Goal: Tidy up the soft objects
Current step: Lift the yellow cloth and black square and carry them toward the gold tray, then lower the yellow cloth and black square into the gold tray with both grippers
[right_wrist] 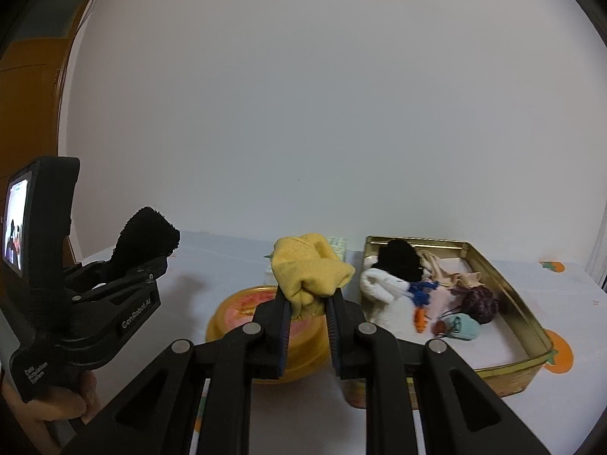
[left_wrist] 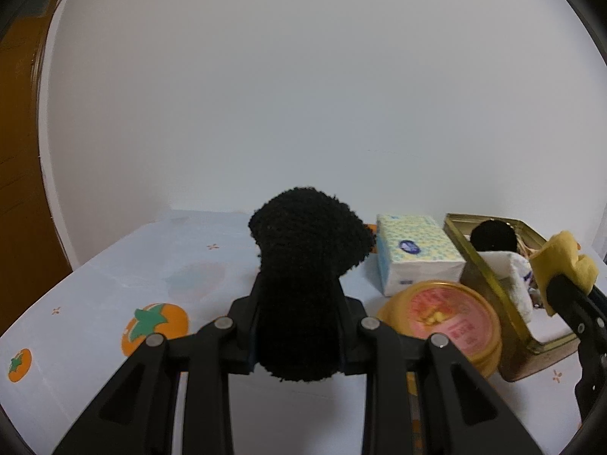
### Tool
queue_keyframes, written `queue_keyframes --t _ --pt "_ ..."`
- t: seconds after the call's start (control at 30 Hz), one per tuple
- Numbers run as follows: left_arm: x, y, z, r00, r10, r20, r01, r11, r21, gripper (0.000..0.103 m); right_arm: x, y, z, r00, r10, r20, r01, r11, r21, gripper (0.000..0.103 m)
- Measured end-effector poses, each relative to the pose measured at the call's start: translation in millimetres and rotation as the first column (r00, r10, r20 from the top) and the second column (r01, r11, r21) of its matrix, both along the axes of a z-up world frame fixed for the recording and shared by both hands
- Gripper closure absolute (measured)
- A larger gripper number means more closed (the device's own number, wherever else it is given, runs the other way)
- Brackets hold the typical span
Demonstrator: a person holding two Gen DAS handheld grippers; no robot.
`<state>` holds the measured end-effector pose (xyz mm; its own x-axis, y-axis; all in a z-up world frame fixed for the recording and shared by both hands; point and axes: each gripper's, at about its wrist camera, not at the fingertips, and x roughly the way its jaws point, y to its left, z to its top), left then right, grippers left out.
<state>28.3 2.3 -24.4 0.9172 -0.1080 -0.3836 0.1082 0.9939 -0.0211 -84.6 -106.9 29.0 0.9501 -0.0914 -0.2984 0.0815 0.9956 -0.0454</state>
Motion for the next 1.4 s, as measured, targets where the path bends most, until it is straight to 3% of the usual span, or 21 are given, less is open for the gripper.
queue_keyframes --t 0.73,1.4 --pt "-24 -74 6 0.987 -0.159 -0.005 0.159 0.987 0.021 0.075 -25 -78 8 0.991 -0.136 0.004 0.136 0.991 -0.016 0.084" --pt "-28 -144 13 0.944 -0.328 -0.030 0.328 0.945 0.000 0.075 -27 -145 9 0.963 -0.269 -0.009 0.269 0.963 -0.030 0.084"
